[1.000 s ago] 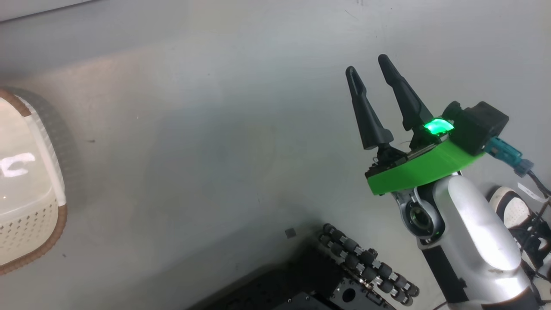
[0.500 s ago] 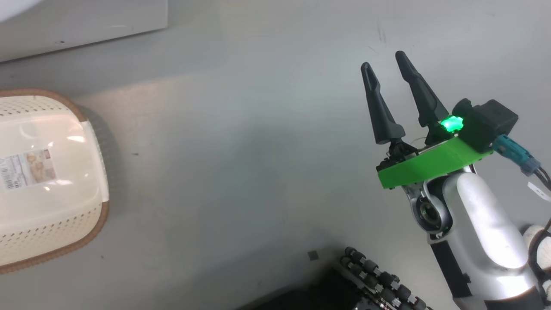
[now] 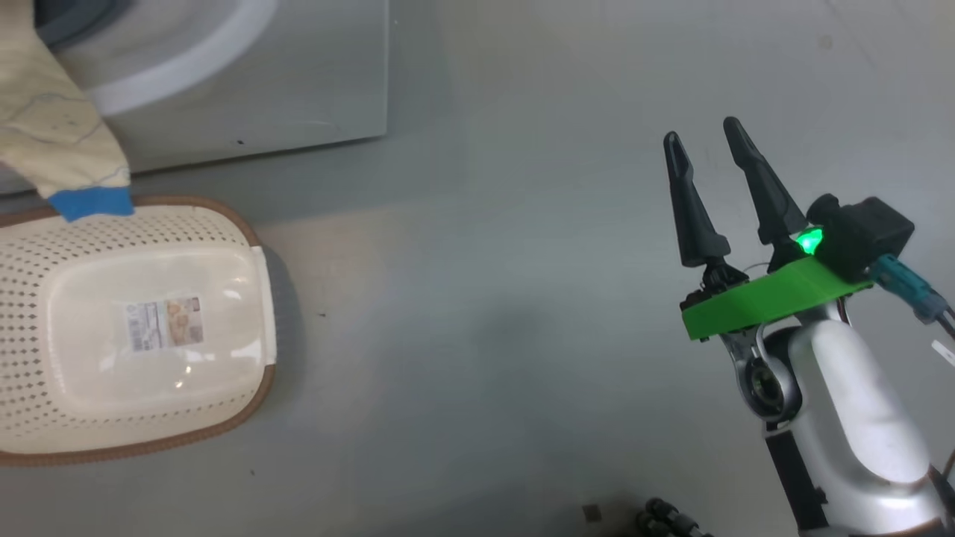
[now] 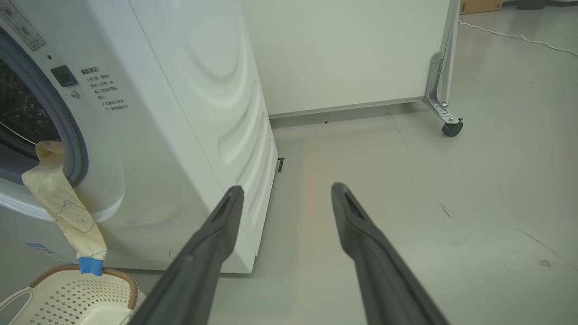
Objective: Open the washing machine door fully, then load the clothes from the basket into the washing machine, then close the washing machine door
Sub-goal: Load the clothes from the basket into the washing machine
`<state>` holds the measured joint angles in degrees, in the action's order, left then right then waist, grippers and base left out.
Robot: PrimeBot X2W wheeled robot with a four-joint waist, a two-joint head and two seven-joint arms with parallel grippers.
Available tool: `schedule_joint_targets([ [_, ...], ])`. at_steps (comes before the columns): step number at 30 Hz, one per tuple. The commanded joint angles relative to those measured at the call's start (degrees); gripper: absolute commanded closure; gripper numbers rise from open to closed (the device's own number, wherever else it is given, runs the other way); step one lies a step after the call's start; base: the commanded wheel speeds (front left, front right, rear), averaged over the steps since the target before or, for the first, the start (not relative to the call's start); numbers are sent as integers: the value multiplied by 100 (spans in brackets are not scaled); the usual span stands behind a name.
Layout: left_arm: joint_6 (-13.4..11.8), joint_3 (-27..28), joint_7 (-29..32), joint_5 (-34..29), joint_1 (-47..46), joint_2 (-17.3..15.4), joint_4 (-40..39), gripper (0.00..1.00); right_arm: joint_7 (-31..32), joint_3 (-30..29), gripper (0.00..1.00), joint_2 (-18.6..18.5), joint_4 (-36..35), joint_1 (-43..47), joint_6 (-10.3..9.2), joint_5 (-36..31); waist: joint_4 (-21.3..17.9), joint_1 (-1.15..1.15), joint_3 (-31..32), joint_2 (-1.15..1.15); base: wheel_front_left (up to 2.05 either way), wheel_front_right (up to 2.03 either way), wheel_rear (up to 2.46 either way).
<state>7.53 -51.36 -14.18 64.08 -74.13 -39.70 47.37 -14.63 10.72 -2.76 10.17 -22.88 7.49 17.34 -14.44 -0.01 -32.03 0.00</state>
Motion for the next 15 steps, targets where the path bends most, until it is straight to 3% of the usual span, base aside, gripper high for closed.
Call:
schedule_joint_targets([
  [1,-4,267,-71,37,7,-203,-128,0,-37,19,0,-11,-125,153,0,-51,245,1,302,0,0,0,0],
  [9,-48,1132,-80,-262,1233,46,-709,0,-37,-134,0,-11,-43,374,0,-239,525,1,904,0,0,0,0],
  [15,-293,2166,-81,-774,2466,311,-1484,0,-37,-155,0,-11,-40,512,0,-311,618,1,1305,0,0,0,0],
])
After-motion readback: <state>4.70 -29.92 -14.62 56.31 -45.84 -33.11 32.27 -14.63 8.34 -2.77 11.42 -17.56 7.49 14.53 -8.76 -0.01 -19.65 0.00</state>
